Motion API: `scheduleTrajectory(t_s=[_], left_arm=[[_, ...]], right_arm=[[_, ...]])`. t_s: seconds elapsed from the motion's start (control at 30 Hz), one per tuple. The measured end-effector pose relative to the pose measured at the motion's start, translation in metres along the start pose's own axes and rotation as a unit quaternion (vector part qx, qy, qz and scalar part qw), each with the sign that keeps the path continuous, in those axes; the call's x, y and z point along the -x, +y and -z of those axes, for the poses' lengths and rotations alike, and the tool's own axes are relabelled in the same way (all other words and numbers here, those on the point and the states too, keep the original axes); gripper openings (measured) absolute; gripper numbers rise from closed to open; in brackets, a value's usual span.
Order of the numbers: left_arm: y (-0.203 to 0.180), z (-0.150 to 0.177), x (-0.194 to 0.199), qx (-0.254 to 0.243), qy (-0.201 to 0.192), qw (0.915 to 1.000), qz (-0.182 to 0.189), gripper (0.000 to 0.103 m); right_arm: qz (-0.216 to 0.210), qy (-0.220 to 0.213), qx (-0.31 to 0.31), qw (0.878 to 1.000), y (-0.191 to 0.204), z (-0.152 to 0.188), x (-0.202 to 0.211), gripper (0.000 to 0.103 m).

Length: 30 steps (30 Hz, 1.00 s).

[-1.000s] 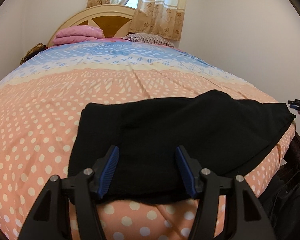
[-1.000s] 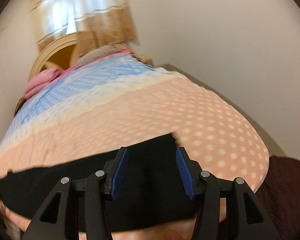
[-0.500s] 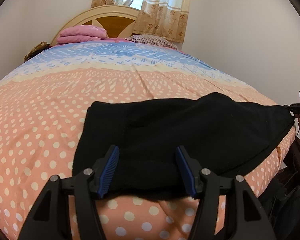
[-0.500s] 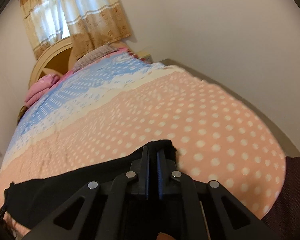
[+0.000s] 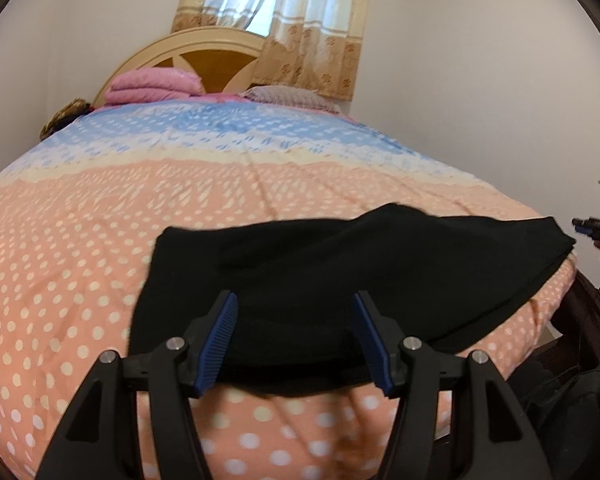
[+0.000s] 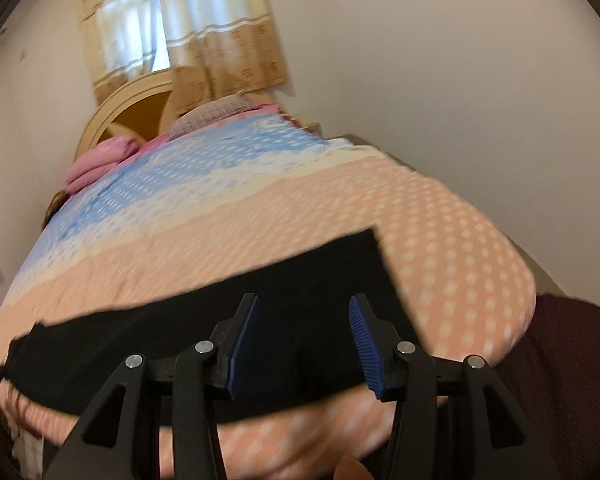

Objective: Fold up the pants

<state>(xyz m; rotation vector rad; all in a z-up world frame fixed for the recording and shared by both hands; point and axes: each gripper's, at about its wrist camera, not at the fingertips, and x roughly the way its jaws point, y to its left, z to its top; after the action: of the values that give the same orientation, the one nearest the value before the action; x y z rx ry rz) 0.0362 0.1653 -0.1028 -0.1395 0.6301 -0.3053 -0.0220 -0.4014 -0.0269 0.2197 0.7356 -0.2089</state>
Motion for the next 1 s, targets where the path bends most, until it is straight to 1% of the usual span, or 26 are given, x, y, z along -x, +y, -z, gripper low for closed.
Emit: scheduleTrajectory(t_s=[0.07,0.1,0.13,0.17,0.2,0.23,0.27,0.33,0.37,0.5,0.57,0.6,0.67,0.77,0.87,0.9,1.0], left_arm=[[-0.012,-0.003,0.001,-0.002,-0.006,0.9998,0.021,0.062],[-0.02,-0.005,0.0,-0.007,-0.006,0.9994,0.033,0.062],[-0.032,-0.007,-0.003,-0.015,-0.003,0.9986,0.05,0.062],[-0.045,-0.009,-0.007,-0.023,0.004,0.9974,0.068,0.062],[-0.055,-0.01,-0.01,-0.031,0.009,0.9965,0.077,0.062],[-0.073,-0.011,-0.017,-0.05,0.018,0.9946,0.089,0.062],[-0.083,-0.012,-0.021,-0.059,0.023,0.9932,0.098,0.062],[-0.116,-0.012,-0.037,-0.089,0.044,0.9864,0.131,0.062],[-0.126,-0.011,-0.042,-0.099,0.052,0.984,0.139,0.062],[-0.175,-0.003,-0.071,-0.151,0.089,0.969,0.175,0.062],[-0.188,0.003,-0.08,-0.171,0.104,0.9633,0.179,0.062],[-0.195,0.006,-0.088,-0.183,0.112,0.9609,0.175,0.062],[-0.198,0.01,-0.091,-0.197,0.119,0.9594,0.163,0.062],[-0.199,0.009,-0.093,-0.206,0.114,0.96,0.152,0.061],[-0.202,0.007,-0.096,-0.212,0.112,0.9613,0.136,0.054],[-0.201,0.005,-0.099,-0.209,0.112,0.9622,0.134,0.053],[-0.199,-0.001,-0.101,-0.197,0.115,0.9648,0.131,0.045]], right_arm=[[-0.023,0.019,-0.025,0.999,-0.002,0.013,-0.002,0.048],[-0.025,0.025,-0.032,0.999,-0.002,0.018,-0.004,0.045],[-0.025,0.029,-0.037,0.999,-0.003,0.022,-0.007,0.038],[-0.029,0.032,-0.04,0.998,-0.002,0.024,-0.009,0.035],[-0.034,0.034,-0.044,0.998,-0.002,0.025,-0.011,0.031],[-0.04,0.037,-0.049,0.997,-0.002,0.026,-0.014,0.031],[-0.043,0.039,-0.052,0.997,-0.002,0.027,-0.017,0.031],[-0.043,0.04,-0.063,0.996,-0.005,0.027,-0.022,0.031],[-0.045,0.041,-0.068,0.996,-0.007,0.028,-0.023,0.031],[-0.052,0.041,-0.084,0.994,-0.009,0.029,-0.029,0.031],[-0.058,0.043,-0.088,0.993,-0.01,0.03,-0.032,0.031],[-0.058,0.043,-0.091,0.993,-0.01,0.031,-0.033,0.031],[-0.061,0.045,-0.097,0.992,-0.012,0.033,-0.036,0.031],[-0.063,0.041,-0.116,0.99,-0.02,0.036,-0.037,0.031],[-0.059,0.036,-0.128,0.989,-0.027,0.035,-0.037,0.031],[-0.058,0.035,-0.129,0.989,-0.029,0.034,-0.037,0.03],[-0.056,0.032,-0.135,0.989,-0.034,0.033,-0.038,0.028]])
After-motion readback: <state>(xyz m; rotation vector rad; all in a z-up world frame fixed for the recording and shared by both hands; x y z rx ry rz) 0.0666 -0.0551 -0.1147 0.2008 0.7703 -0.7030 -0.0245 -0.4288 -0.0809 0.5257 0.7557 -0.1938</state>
